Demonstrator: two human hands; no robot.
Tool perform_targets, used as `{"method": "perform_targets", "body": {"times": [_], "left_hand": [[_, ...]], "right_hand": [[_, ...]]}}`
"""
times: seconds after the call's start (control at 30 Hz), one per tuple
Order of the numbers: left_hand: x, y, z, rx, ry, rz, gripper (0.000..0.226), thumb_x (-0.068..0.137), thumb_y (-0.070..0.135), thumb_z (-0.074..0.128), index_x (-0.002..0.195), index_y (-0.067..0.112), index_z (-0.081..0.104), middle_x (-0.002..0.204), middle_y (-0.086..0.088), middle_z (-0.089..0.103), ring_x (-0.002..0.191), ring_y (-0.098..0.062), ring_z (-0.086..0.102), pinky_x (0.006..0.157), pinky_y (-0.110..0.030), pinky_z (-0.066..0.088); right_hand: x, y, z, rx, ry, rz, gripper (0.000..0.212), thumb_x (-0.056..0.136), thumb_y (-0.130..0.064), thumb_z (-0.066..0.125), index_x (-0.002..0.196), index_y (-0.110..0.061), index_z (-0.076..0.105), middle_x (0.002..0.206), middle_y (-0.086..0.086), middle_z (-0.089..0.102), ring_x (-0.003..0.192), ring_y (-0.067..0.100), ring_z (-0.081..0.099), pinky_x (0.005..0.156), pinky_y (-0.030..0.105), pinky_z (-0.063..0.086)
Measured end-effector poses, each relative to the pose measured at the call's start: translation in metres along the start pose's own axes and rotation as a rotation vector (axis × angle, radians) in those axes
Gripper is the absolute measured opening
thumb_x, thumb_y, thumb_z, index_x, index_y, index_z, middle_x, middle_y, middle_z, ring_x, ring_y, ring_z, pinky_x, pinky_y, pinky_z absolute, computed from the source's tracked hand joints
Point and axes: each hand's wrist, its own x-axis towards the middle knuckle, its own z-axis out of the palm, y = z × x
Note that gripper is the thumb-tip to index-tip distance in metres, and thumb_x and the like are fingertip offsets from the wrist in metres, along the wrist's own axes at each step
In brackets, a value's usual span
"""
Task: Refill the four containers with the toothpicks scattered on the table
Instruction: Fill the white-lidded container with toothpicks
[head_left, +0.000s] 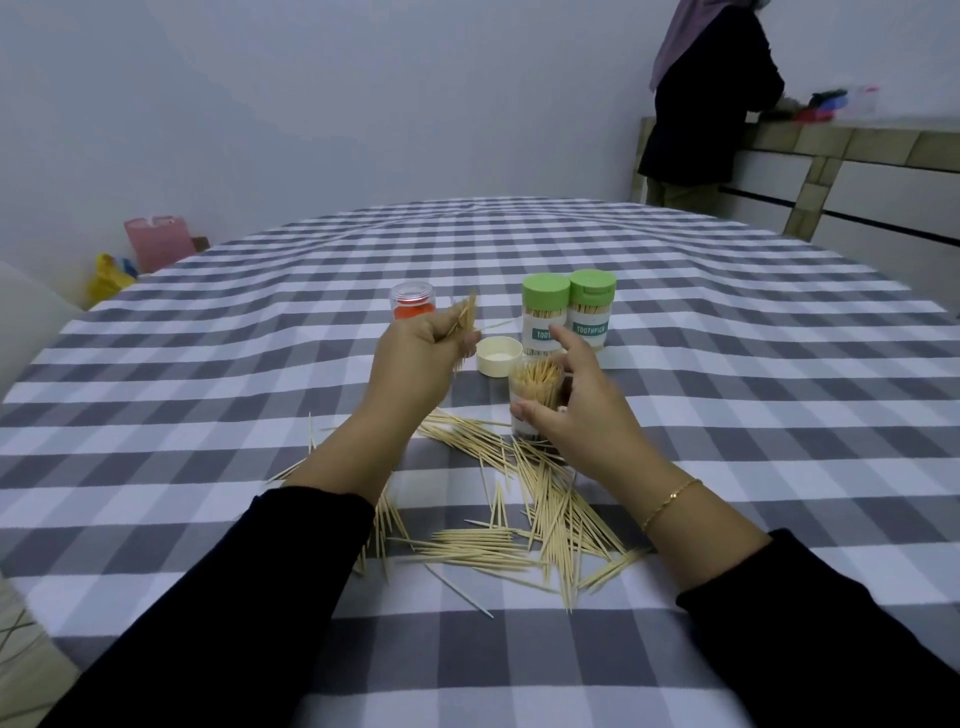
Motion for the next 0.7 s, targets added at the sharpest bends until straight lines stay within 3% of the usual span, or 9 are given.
{"method": "perform_targets", "body": {"times": [0.1,0.27,0.4,0.5,0.6,0.7], "left_hand": [[0.0,0.008,0.008,-0.239,-0.03,-0.02,0.016,0.089,0.007,0.066,0.09,0.022,0.071,0.084,-0.001,0.071,0.096,-0.026,0.068,0.095,-0.043,0.053],[-0.007,0.017,0.024,-0.562,-0.146,-0.071,0.022,0.091,0.002,0.059,0.103,0.019,0.065,0.083,0.006,0.074,0.087,-0.013,0.07,0.086,-0.027,0.056],[-0.008,0.02,0.028,-0.605,-0.156,-0.091,0.02,0.091,0.004,0.058,0.102,0.02,0.066,0.089,0.005,0.075,0.09,-0.01,0.071,0.095,-0.044,0.052],[-0.006,0.024,0.026,-0.633,-0.143,-0.065,0.02,0.092,0.003,0.058,0.099,0.02,0.066,0.085,0.007,0.075,0.088,-0.009,0.071,0.095,-0.038,0.052],[-0.006,0.028,0.028,-0.641,-0.169,-0.073,0.019,0.091,0.005,0.059,0.096,0.021,0.067,0.085,0.008,0.075,0.089,-0.006,0.07,0.096,-0.041,0.051],[-0.009,0.023,0.034,-0.63,-0.206,-0.12,0.019,0.09,0.005,0.061,0.09,0.021,0.071,0.088,0.005,0.075,0.092,-0.01,0.069,0.094,-0.048,0.052]], "right_hand": [[0.0,0.0,0.0,0.017,-0.006,-0.001,0.082,0.083,-0.022,0.072,0.146,-0.031,0.021,0.134,-0.002,0.047,0.119,0.014,0.048,0.098,0.031,0.044],[0.0,-0.001,-0.002,0.01,-0.026,-0.005,0.079,0.084,-0.022,0.07,0.146,-0.03,0.023,0.135,-0.001,0.046,0.116,0.014,0.048,0.095,0.029,0.044],[0.0,0.001,-0.005,0.043,-0.053,0.005,0.076,0.085,-0.027,0.068,0.147,-0.031,0.025,0.139,0.0,0.043,0.121,0.015,0.048,0.101,0.035,0.043],[0.001,0.002,-0.005,0.024,-0.049,0.019,0.073,0.086,-0.029,0.066,0.147,-0.029,0.027,0.145,0.0,0.04,0.129,0.017,0.043,0.107,0.039,0.04],[0.001,0.0,-0.006,0.026,-0.05,0.017,0.072,0.086,-0.029,0.066,0.147,-0.029,0.027,0.142,-0.001,0.042,0.123,0.014,0.047,0.102,0.032,0.042],[0.0,-0.003,-0.008,0.126,-0.062,0.025,0.073,0.087,-0.024,0.065,0.147,-0.029,0.025,0.129,-0.006,0.044,0.099,-0.001,0.051,0.079,0.011,0.046]]}}
